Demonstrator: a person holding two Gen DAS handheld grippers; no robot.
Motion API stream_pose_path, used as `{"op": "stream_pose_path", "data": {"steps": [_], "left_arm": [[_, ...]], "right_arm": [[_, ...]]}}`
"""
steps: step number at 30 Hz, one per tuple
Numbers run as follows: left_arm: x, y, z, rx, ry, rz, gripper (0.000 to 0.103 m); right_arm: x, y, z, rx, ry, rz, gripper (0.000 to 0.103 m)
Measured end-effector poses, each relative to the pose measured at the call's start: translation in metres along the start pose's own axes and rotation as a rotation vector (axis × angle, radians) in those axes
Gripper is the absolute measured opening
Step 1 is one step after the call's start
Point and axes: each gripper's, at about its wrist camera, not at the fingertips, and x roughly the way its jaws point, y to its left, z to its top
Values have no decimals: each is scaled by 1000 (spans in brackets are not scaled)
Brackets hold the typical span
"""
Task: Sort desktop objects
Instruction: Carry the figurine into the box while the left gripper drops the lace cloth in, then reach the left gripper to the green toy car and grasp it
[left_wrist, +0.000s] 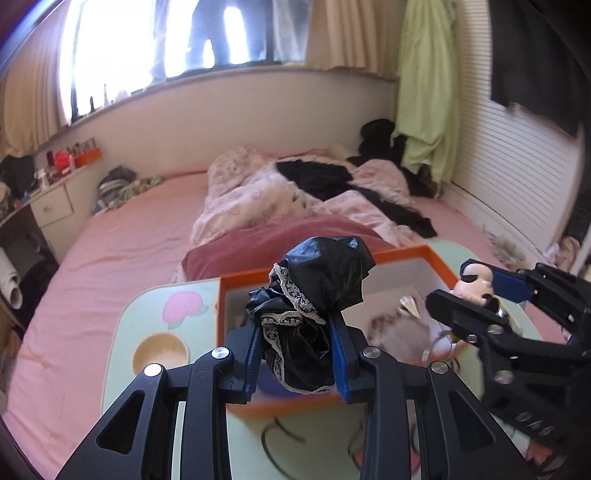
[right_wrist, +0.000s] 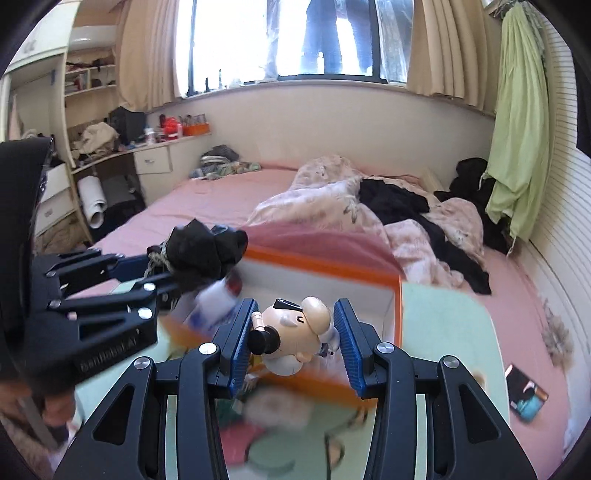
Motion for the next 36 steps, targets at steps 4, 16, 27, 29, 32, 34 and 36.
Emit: {"op": "stream_pose_path", "data": {"steps": [4, 16, 27, 29, 32, 34, 36], "left_arm": [[21, 6, -2, -48, 42, 46, 53], [-42, -16, -74, 43, -8, 17, 99], [-10, -15, -128, 10, 172, 20, 101], [-3, -10, -132, -18, 198, -5, 103], [-2, -7, -133, -25, 194, 10, 103], [-2, -7, -134, -23, 191, 10, 103], [-2, -7, -134, -23, 191, 8, 103]], "right_arm": [[40, -1, 6, -11, 61, -54, 48], [-22, -28, -29, 73, 24, -12, 77], [-20, -17, -122, -13, 240, -2, 80], [-13, -19, -126, -5, 254, -13, 85], [-12, -20, -125, 2, 258, -24, 92], [-8, -25, -127, 21, 277, -33, 103], [-9, -25, -126, 25, 276, -35, 103]]}}
